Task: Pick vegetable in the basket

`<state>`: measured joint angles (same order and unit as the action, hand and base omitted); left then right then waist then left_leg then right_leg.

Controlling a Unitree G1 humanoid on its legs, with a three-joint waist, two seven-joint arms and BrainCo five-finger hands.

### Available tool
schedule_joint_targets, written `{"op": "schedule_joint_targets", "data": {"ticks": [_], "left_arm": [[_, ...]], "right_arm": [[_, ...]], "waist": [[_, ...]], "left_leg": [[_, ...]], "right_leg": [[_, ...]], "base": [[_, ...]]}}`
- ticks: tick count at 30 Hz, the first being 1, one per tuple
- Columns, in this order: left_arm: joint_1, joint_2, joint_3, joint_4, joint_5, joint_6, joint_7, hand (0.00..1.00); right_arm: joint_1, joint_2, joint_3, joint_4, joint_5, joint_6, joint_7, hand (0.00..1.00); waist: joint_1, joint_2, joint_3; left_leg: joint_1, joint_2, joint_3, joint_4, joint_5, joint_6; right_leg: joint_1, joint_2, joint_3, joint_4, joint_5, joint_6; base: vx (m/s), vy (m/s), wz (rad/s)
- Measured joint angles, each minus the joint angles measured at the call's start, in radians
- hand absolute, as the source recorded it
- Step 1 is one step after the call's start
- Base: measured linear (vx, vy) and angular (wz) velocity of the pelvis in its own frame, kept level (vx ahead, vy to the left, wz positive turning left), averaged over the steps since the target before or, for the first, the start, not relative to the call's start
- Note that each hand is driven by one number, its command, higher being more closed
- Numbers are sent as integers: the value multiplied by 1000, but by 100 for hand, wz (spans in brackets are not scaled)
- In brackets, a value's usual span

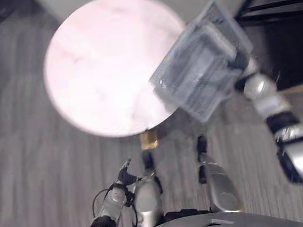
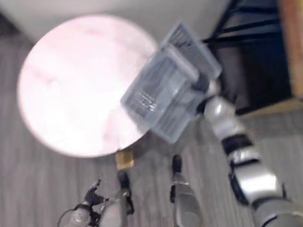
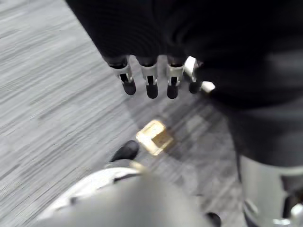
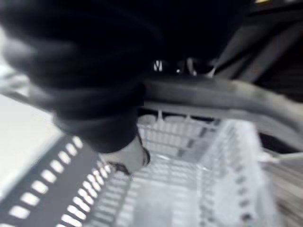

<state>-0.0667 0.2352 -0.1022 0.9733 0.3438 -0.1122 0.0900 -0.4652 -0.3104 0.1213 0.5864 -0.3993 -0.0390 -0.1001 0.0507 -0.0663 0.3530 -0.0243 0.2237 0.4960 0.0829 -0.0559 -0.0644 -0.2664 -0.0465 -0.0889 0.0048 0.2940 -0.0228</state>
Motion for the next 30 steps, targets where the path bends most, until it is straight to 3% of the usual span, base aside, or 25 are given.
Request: {"op": "schedule_joint_targets", "data": {"ticks": [1,2,3,4,5,6,7,8,9,10,11,12,13,14,15,16,18,20,22,24,26,27,29,30], "left_arm": [[1,-7,28,-1,0,1,0,0],[3,-8,51,-11,-1,0,1,0],[3,-7,57,-12,-2,2,1,0],[5,-5,67,-14,-2,5,0,0],[11,-3,105,-13,-8,12,-1,0],[18,-4,136,1,-12,15,-2,0],[23,-32,158,-5,-20,11,-1,0],[23,-34,160,-10,-20,10,-1,0],[24,-40,165,-7,-22,15,-1,0],[44,-49,167,-6,-41,13,1,0],[47,-50,169,-6,-42,13,1,0],[61,-73,208,5,-46,16,1,0],[92,-98,242,28,-47,17,1,0],[104,-108,258,40,-47,18,2,0],[125,-130,264,38,-51,18,2,0],[134,-124,254,32,-50,13,6,0],[139,-132,249,32,-79,15,24,0],[134,-134,239,21,-120,-7,40,0],[122,-135,241,19,-145,-11,41,0],[125,-130,242,18,-174,-12,42,0],[138,-130,243,30,-174,-8,41,0],[149,-132,244,30,-174,-5,41,0],[162,-138,264,28,-175,-3,41,0],[169,-140,278,28,-175,5,39,0]], "right_arm": [[61,14,-5,-37,17,0,8,100],[148,29,-27,-80,37,-1,10,100],[211,39,-51,-98,48,-2,10,100],[240,41,-65,-104,59,-3,15,100],[267,54,-77,-113,64,-2,18,100],[273,89,-90,-130,69,-2,17,100],[285,70,-115,-148,61,2,20,100],[286,63,-118,-146,61,2,20,100],[328,55,-153,-138,82,1,23,100],[374,60,-197,-142,103,0,23,100],[379,60,-199,-143,104,0,23,100],[424,63,-209,-162,119,0,23,100],[456,68,-210,-180,143,-1,20,100],[464,76,-205,-178,146,0,18,100],[463,74,-195,-166,160,-1,17,100],[464,65,-188,-136,183,-2,17,100],[488,67,-213,-40,190,0,15,100],[516,60,-261,25,189,2,6,100],[502,60,-287,81,190,14,-12,100],[493,55,-309,141,206,25,-29,100],[496,54,-334,207,222,41,-32,100],[508,56,-352,248,229,44,-36,100],[523,57,-375,289,229,49,-39,100],[535,62,-389,315,228,57,-36,100]], "waist": [[-24,3,-4],[-62,-9,-28],[-69,-31,-62],[-70,-57,-83],[-56,-62,-87],[-45,-79,-108],[-45,-53,-110],[-46,-51,-109],[-48,-38,-123],[-73,-6,-141],[-75,-1,-144],[-75,32,-152],[-79,62,-167],[-70,65,-169],[-55,61,-170],[-50,61,-170],[-43,58,-167],[-39,57,-167],[-32,58,-167],[-26,70,-156],[-14,82,-149],[1,83,-148],[2,84,-149],[8,76,-155]], "left_leg": [[42,12,51,-15,1,-4],[85,13,113,-24,3,-11],[99,17,179,16,-10,-23],[107,19,237,79,-35,-32],[106,63,318,192,-78,-11],[95,15,331,147,-154,-19],[95,1,399,13,-30,67],[100,8,409,24,-31,60],[109,31,491,77,-44,55],[126,88,547,126,-57,39],[129,97,556,136,-58,34],[178,168,621,211,-69,-1],[194,249,604,330,-65,15],[192,281,546,414,-77,20],[142,218,265,484,-152,-23],[106,138,42,514,-199,-43],[80,44,-155,514,-223,-40],[-16,-6,-213,538,-231,-37],[-134,-48,-229,550,-240,-23],[-239,-90,-219,466,-215,-17],[-260,-92,-168,337,-156,-10],[-284,-84,-99,275,-105,12],[-312,-76,21,245,-62,57],[-307,-98,68,224,-48,99]], "right_leg": [[-14,-5,-99,104,-104,-41],[-22,-71,-262,287,-262,-63],[-23,-137,-374,367,-336,-70],[-19,-148,-425,373,-347,-107],[0,-99,-463,330,-335,-221],[26,-32,-358,165,-260,-239],[63,-42,-486,171,-383,-208],[61,-59,-519,199,-404,-206],[35,-170,-679,342,-466,-130],[29,-226,-730,396,-476,-65],[31,-228,-724,394,-469,-59],[28,-160,-664,372,-467,-80],[41,-80,-584,338,-476,-96],[49,-47,-534,324,-479,-102],[58,-7,-426,308,-473,-109],[88,27,-350,283,-471,-112],[194,72,-269,209,-466,-105],[261,97,-207,131,-456,-90],[300,115,-146,65,-460,-24],[361,130,-123,27,-471,-18],[432,152,-81,-8,-471,-26],[472,165,-59,-32,-479,-40],[508,174,-54,-36,-518,-49],[523,162,-65,-4,-567,-27]], "base": [[49,-64,-212],[98,-51,-170],[120,-98,-176],[56,-160,-223],[-26,-205,-270],[-81,-166,-323],[-89,-136,-246],[-53,-116,-211],[53,-244,-162],[59,-227,-151],[167,-300,-168],[198,-302,-176],[256,-369,-219],[309,-345,-240],[275,-206,-262],[298,-162,-263],[351,-131,-163],[287,-122,-113],[220,-54,-109],[266,4,-96],[330,38,-80],[358,57,-69],[413,87,-33],[480,114,-15]]}}
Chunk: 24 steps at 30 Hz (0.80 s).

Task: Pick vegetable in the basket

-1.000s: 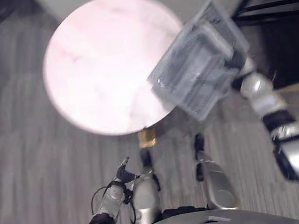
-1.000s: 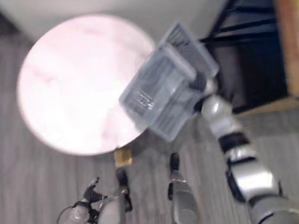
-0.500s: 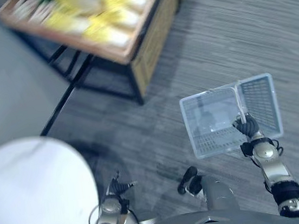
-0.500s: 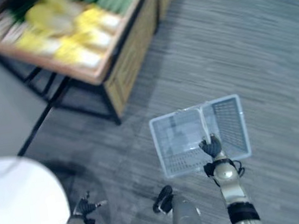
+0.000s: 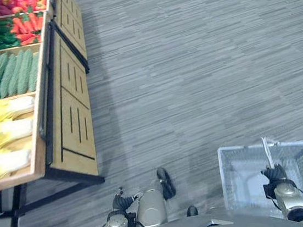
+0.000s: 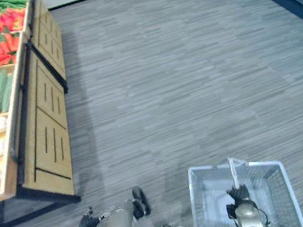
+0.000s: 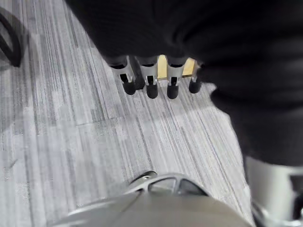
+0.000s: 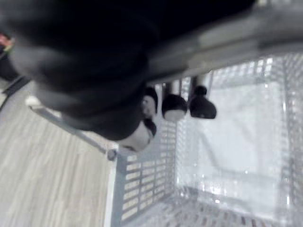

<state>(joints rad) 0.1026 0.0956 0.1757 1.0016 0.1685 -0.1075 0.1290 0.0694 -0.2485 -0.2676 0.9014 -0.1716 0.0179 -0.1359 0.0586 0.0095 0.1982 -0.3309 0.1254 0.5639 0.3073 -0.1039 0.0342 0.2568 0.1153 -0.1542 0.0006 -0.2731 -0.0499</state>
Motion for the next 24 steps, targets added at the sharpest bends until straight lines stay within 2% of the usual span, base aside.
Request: {"op": "schedule_joint_targets", "data": {"ticks": [1,2,3,4,5,6,7,8,9,10,12,13,14,16,17,18,19,20,21,22,23,24], "left_arm": [[3,-2,5,0,0,4,0,0],[7,-9,23,17,0,9,0,0],[8,0,36,42,-1,14,0,0],[9,9,35,40,0,18,-1,0],[8,16,30,38,-1,18,-1,0],[8,26,23,38,-2,20,-1,0],[8,27,21,39,-2,26,-2,0],[15,23,22,42,-3,34,-2,0],[26,18,20,41,-3,37,-6,0],[31,18,21,41,-3,39,-13,0],[30,17,21,41,-5,39,-14,0],[27,15,22,40,-6,40,-14,0],[15,16,23,40,-5,39,-15,0],[2,18,33,42,-5,39,-15,0],[2,24,45,45,-5,39,-15,0],[2,16,65,64,-5,40,-16,0],[3,-3,71,65,-5,39,-21,0],[9,-29,76,63,-7,32,-25,0],[11,-41,99,63,-27,29,-36,0],[11,-41,100,63,-32,29,-37,0],[12,-38,98,60,-40,29,-37,0],[12,-28,92,60,-40,31,-37,0]], "right_arm": [[13,0,-3,7,-1,0,1,100],[23,8,-8,43,-10,-2,5,100],[26,40,-25,81,-11,-1,6,100],[32,57,-39,110,-9,-1,9,100],[38,64,-44,122,-7,-1,10,100],[45,74,-55,129,-6,-2,12,100],[47,79,-77,140,-6,-1,12,100],[48,79,-90,146,-5,2,10,100],[61,76,-112,146,-2,2,12,100],[68,79,-115,151,0,2,16,100],[64,79,-117,158,1,0,18,100],[64,79,-135,159,4,-6,20,100],[54,79,-151,159,4,-13,22,100],[32,80,-157,168,7,-18,22,100],[21,83,-158,176,12,-24,27,100],[9,79,-175,180,16,-25,32,100],[5,78,-184,179,22,-25,35,100],[-9,70,-192,176,25,-25,40,100],[-22,55,-190,176,30,-25,43,100],[-27,51,-181,176,31,-24,46,100],[-30,51,-155,176,33,-24,45,100],[-18,55,-132,176,34,-25,44,100]], "waist": [[4,-9,-5],[16,-21,-14],[14,-46,-16],[6,-62,-21],[-4,-72,-21],[-17,-81,-18],[-19,-84,-17],[-18,-75,-15],[-29,-64,-16],[-44,-50,-14],[-50,-47,-12],[-51,-44,-11],[-48,-44,-11],[-44,-57,-5],[-42,-72,-1],[-41,-46,3],[-39,-21,5],[-36,13,2],[-40,27,9],[-42,28,11],[-42,25,14],[-46,18,16]], "left_leg": [[8,-20,6,-10,11,41],[35,-32,8,-30,78,122],[69,-71,2,-33,73,157],[112,-109,-50,-74,34,163],[134,-128,-90,-90,26,158],[168,-150,-150,-108,15,154],[211,-167,-209,-124,1,149],[259,-168,-264,-134,-13,131],[315,-157,-340,-144,-25,110],[371,-142,-449,-171,-31,92],[397,-122,-506,-186,-35,76],[422,-93,-586,-200,-44,53],[427,-72,-637,-208,-64,18],[446,-55,-702,-219,-94,-23],[459,-48,-746,-218,-141,-53],[481,-6,-779,-199,-184,-80],[484,22,-792,-178,-190,-84],[467,45,-776,-90,-190,-99],[401,50,-753,59,-169,-138],[365,55,-730,139,-154,-174],[306,94,-626,264,-142,-202],[270,153,-446,307,-153,-182]], "right_leg": [[-4,-13,-8,36,-30,22],[-45,-32,-27,197,-75,78],[-118,-77,-69,431,-82,107],[-208,-125,-95,679,-8,192],[-261,-138,-89,794,74,223],[-311,-165,-80,928,93,230],[-346,-192,-85,1012,85,222],[-368,-209,-95,1051,74,208],[-393,-235,-116,1044,56,192],[-430,-256,-118,965,17,185],[-456,-257,-97,870,4,177],[-479,-254,-45,634,10,183],[-487,-260,16,426,50,190],[-493,-275,118,197,140,205],[-491,-293,196,94,199,245],[-491,-253,195,195,272,242],[-499,-222,190,253,231,211],[-500,-199,171,334,161,168],[-471,-206,126,373,113,153],[-448,-213,97,379,101,151],[-389,-232,34,373,91,129],[-304,-242,-38,323,86,119]], "base": [[692,130,-24],[724,135,5],[857,173,54],[598,136,110],[472,87,144],[471,15,154],[481,-10,165],[617,-53,187],[745,-167,238],[735,-217,235],[559,-283,158],[500,-362,165],[472,-435,187],[466,-523,116],[471,-634,117],[451,-635,113],[433,-575,94],[400,-479,86],[399,-448,88],[367,-408,110],[445,-441,131],[371,-356,144]]}}
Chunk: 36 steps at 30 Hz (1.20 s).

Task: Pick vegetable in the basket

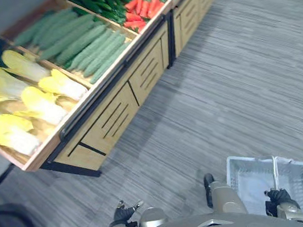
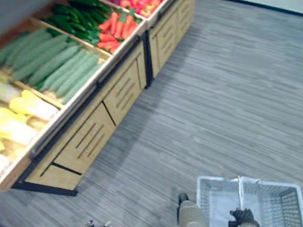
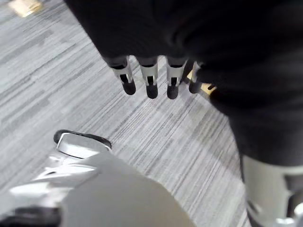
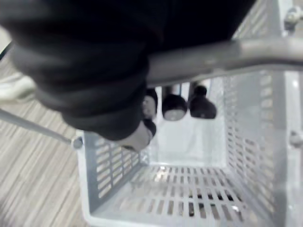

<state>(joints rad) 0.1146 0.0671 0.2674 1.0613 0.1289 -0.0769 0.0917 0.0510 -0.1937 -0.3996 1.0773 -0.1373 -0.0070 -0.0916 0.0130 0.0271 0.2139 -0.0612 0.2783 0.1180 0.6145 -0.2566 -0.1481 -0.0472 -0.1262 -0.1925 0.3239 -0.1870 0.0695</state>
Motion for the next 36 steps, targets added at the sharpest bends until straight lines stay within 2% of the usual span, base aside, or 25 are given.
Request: {"op": "schedule_joint_targets", "data": {"ticks": [1,3,4,5,6,7,9,10,12,13,15,16,17,18,19,20,21,23,25,26,29,31,32,34,36], "left_arm": [[-1,8,-4,-1,1,0,-1,0],[-17,31,-37,-22,3,2,-1,0],[-21,32,-44,-25,5,2,-1,0],[-21,34,-55,-23,9,3,-1,0],[-19,30,-72,-18,14,5,-1,0],[-22,34,-70,-17,20,9,-3,0],[-14,40,-75,-16,20,9,-5,0],[0,45,-101,-14,24,11,-6,0],[0,56,-110,-14,38,18,-7,0],[0,57,-111,-14,61,23,-7,0],[-1,57,-120,-17,62,23,-8,0],[-6,60,-132,-19,64,22,-9,0],[-8,61,-132,-19,65,22,-9,0],[-13,65,-135,-19,72,21,-9,0],[-16,78,-146,-19,82,20,-10,0],[-18,104,-161,-19,89,19,-12,0],[-30,112,-168,-5,89,25,-12,0],[-28,70,-167,-7,90,19,-21,0],[-30,44,-161,-9,88,16,-21,0],[-37,38,-145,-16,86,16,-21,0],[-78,56,-129,-125,54,14,-18,0],[-112,83,-129,-240,38,4,-2,0],[-142,106,-129,-306,38,-8,5,0],[-175,158,-127,-418,39,-19,21,0],[-225,216,-109,-492,41,-34,48,0]], "right_arm": [[6,1,13,0,2,0,0,100],[23,-10,25,-2,8,-2,-2,100],[25,-14,25,-2,8,-4,-3,100],[22,-17,24,-2,8,-7,-4,100],[21,-21,14,-2,8,-8,-7,100],[19,-17,8,4,7,-6,-11,100],[20,-14,-3,4,6,-6,-10,100],[23,2,-24,3,8,-6,-10,100],[20,22,-25,3,8,-6,-8,100],[4,48,-18,1,8,-6,1,100],[-6,64,-18,-6,9,-6,2,100],[-6,75,8,-16,9,-10,4,100],[-6,76,14,-18,9,-10,4,100],[-7,81,28,-20,12,-11,5,100],[-9,93,29,-20,12,-11,6,100],[-8,116,36,-18,12,-12,6,100],[-18,119,45,-4,15,-11,3,100],[-15,92,53,0,18,-21,3,100],[-11,66,45,1,18,-21,-1,100],[-6,59,40,1,25,-21,-2,100],[28,61,16,2,80,-20,-5,100],[55,60,17,0,95,-21,-11,100],[67,62,19,-2,95,-21,-14,100],[71,49,19,-18,92,-23,-24,100],[72,31,19,-26,92,-22,-28,100]], "waist": [[0,-8,0],[-4,-38,-10],[-9,-37,-11],[-14,-32,-14],[-24,-14,-21],[-19,-27,-18],[-18,-37,-15],[-27,-53,-23],[-28,-59,-26],[-28,-43,-22],[-31,-32,-14],[-40,-38,-18],[-42,-40,-19],[-50,-47,-25],[-50,-65,-34],[-51,-112,-44],[-44,-121,-35],[-39,-45,-49],[-38,10,-51],[-41,19,-48],[-59,1,-34],[-59,-7,-30],[-56,-16,-24],[-57,-8,-26],[-56,10,-25]], "left_leg": [[-11,18,101,-4,-8,15],[-38,4,469,-118,11,63],[-44,-4,559,-151,28,86],[-45,-15,730,-208,62,139],[-41,-50,792,-284,101,181],[-14,-109,765,-362,117,235],[30,-164,728,-446,135,232],[83,-215,649,-509,140,230],[102,-210,605,-505,133,228],[133,-178,552,-503,136,219],[155,-160,511,-510,143,207],[164,-147,446,-514,156,185],[165,-145,436,-518,158,177],[165,-147,404,-534,160,153],[162,-158,379,-553,167,133],[167,-186,347,-575,181,102],[189,-189,310,-598,188,66],[197,-121,307,-633,204,22],[213,-80,309,-644,216,5],[215,-65,310,-624,217,4],[153,-37,313,-414,219,7],[108,-24,301,-319,228,18],[90,-40,260,-319,192,13],[87,-97,154,-424,150,16],[95,-114,116,-538,206,21]], "right_leg": [[44,-8,-39,-30,0,-1],[136,-44,-186,-128,-2,6],[150,-47,-226,-140,-3,10],[173,-48,-292,-146,-15,27],[193,-36,-351,-130,-23,38],[206,-69,-374,-65,-47,50],[181,-126,-378,94,-50,64],[94,-215,-323,408,39,92],[21,-218,-228,547,44,89],[-59,-162,-117,600,0,96],[-90,-139,-92,560,-28,98],[-105,-126,-73,373,-35,85],[-105,-122,-63,324,-34,84],[-104,-110,-32,171,-20,88],[-100,-103,15,19,44,87],[-108,-106,86,-130,188,78],[-107,-97,88,-133,202,57],[-79,-28,67,-183,183,31],[-54,18,58,-206,168,14],[-46,28,53,-199,144,2],[0,5,32,-188,103,-7],[25,0,34,-207,106,-13],[29,-6,45,-215,120,-16],[19,-16,78,-220,133,-13],[19,-10,98,-224,139,1]], "base": [[397,-362,163],[299,-227,167],[276,-93,162],[318,-18,163],[388,41,184],[328,69,141],[275,95,112],[330,93,127],[380,20,117],[393,-40,105],[369,-127,106],[288,-183,103],[313,-280,121],[133,-178,84],[208,-320,104],[204,-380,87],[231,-425,63],[226,-291,20],[172,-212,-5],[170,-230,9],[93,-161,22],[113,-83,2],[134,13,-18],[96,87,-45],[94,228,-56]]}}
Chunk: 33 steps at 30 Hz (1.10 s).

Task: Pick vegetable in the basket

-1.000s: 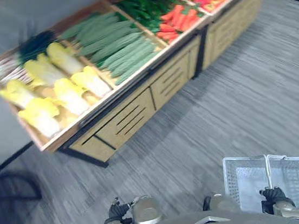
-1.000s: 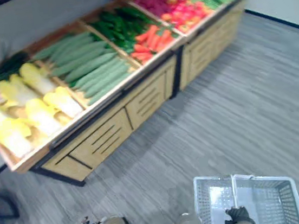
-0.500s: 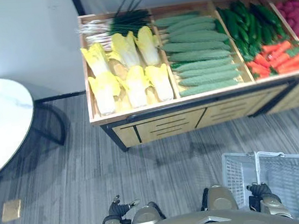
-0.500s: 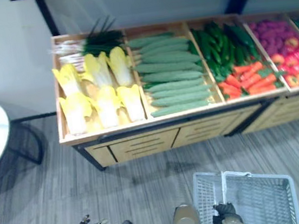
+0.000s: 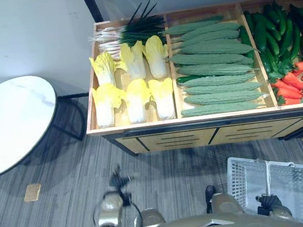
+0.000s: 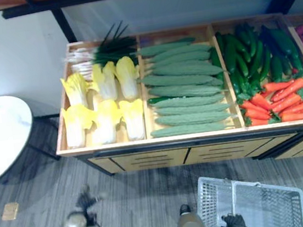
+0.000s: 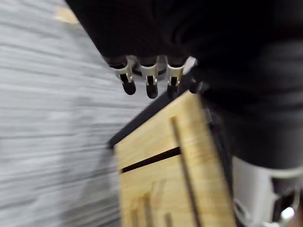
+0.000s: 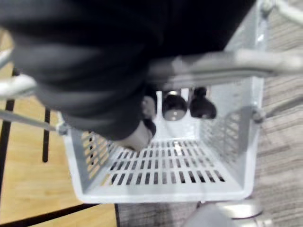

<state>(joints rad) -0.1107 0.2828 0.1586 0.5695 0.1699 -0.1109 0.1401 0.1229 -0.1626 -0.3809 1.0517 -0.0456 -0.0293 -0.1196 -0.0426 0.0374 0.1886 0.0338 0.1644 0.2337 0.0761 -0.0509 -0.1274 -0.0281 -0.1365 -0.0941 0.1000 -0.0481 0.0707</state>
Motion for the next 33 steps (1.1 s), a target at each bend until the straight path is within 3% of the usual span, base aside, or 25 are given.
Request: {"op": "schedule_joint_targets", "data": {"ticks": [1,4,6,8,12,19,27,33], "left_arm": [[-65,66,27,-21,1,-16,35,0],[-148,185,33,-52,11,-19,69,0],[-169,214,43,-57,16,-19,83,0],[-213,240,50,-65,16,-19,110,0],[-273,243,49,-123,16,-28,149,0],[-311,242,8,-123,19,-26,159,0],[-382,194,-81,-119,127,5,166,0],[-422,189,-133,-107,134,19,166,0]], "right_arm": [[7,-10,4,-9,-3,-1,-1,100],[54,30,-2,-38,-18,-18,4,100],[80,40,-2,-53,-18,-19,4,100],[92,40,-3,-54,-18,-21,8,100],[92,34,-2,-56,-20,-21,7,100],[86,35,4,-94,-50,-22,3,100],[0,32,-1,-100,-56,-18,-19,100],[-80,1,5,-93,-57,-16,-44,100]], "waist": [[-1,13,-10],[-12,-18,-7],[-20,-27,-13],[-23,-14,-10],[-26,10,-13],[-38,24,-3],[-50,32,86],[-49,33,139]], "left_leg": [[5,-4,20,-10,-3,4],[29,-43,34,-59,1,10],[48,-52,34,-62,1,10],[55,-56,39,-62,1,10],[53,-47,60,-75,1,10],[5,-31,115,-95,14,15],[-75,-35,143,-102,42,19],[-113,-40,158,-101,48,23]], "right_leg": [[7,5,26,-33,17,33],[36,-24,24,-106,50,53],[55,-33,24,-110,50,55],[59,-37,22,-110,49,55],[39,-26,29,-110,51,54],[-40,-3,73,-133,94,46],[-140,-4,112,-140,135,44],[-186,-5,134,-140,151,46]], "base": [[99,222,-33],[64,134,-11],[73,73,0],[44,26,-7],[-24,-22,-12],[-61,-32,-22],[-37,-15,-10],[-20,-6,-6]]}}
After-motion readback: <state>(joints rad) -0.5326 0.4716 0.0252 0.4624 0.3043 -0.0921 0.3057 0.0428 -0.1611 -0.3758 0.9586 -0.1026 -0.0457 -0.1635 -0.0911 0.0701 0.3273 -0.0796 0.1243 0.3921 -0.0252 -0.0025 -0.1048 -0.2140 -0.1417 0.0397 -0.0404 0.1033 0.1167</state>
